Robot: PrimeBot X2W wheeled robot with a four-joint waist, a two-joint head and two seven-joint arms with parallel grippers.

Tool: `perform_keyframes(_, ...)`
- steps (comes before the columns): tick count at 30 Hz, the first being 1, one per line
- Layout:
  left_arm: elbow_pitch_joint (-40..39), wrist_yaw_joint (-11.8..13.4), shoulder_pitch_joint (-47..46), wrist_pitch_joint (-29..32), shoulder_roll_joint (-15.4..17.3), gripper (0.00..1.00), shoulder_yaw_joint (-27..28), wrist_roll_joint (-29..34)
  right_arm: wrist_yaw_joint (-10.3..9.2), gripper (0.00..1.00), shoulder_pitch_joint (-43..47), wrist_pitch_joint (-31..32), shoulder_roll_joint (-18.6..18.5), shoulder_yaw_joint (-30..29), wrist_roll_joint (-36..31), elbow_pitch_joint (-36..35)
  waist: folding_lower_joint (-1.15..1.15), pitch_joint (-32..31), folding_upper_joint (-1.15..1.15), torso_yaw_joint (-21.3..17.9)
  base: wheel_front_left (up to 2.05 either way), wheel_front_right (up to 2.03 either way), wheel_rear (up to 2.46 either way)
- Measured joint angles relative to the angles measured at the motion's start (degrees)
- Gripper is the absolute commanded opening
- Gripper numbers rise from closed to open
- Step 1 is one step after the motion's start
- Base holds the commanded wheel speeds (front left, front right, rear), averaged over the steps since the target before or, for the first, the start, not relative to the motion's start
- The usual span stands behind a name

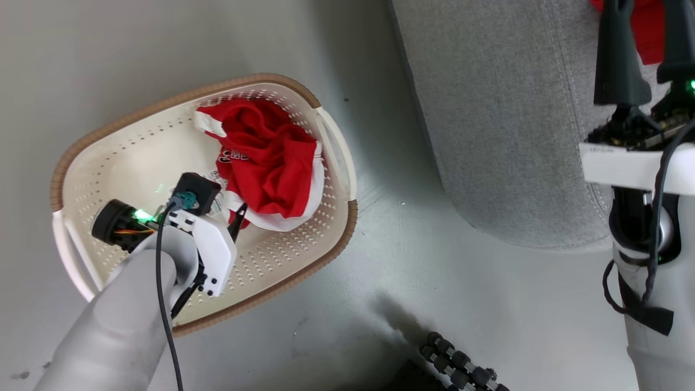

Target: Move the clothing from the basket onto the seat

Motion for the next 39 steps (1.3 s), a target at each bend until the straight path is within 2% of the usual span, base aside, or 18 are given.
perform_keyframes(17,5.6,-0.22,-3.42,4.05,0.22,1.0,1.2,-4.09,0.0,1.0,-1.07,0.0,0.81,1.77,0.93,0.16,0.0,2.95,0.0,-4.24,0.0,0.0,0.0)
perform_keyframes(28,7.28,-0.23,-5.29,6.05,0.18,1.0,-0.58,-4.52,0.01,1.0,-1.8,0.0,0.86,2.07,3.0,0.24,0.0,4.37,0.0,-5.6,0.0,0.0,0.0)
perform_keyframes(30,7.39,-0.23,-5.8,6.05,0.16,0.3,-0.94,-4.56,0.01,1.0,-1.8,0.0,0.86,2.08,3.34,0.24,0.0,4.55,0.0,-5.7,0.0,0.0,0.0)
perform_keyframes(31,7.66,-0.23,-5.94,6.05,0.19,0.0,-1.47,-4.56,0.01,1.0,-1.81,0.0,0.86,2.14,3.72,0.24,0.0,4.68,0.0,-5.79,0.0,0.0,0.0)
perform_keyframes(39,7.83,-0.23,-6.14,5.87,0.47,0.0,-2.68,-5.48,0.0,1.0,-2.53,0.0,0.86,2.33,4.03,0.53,0.0,4.65,0.0,-5.87,0.0,0.0,0.0)
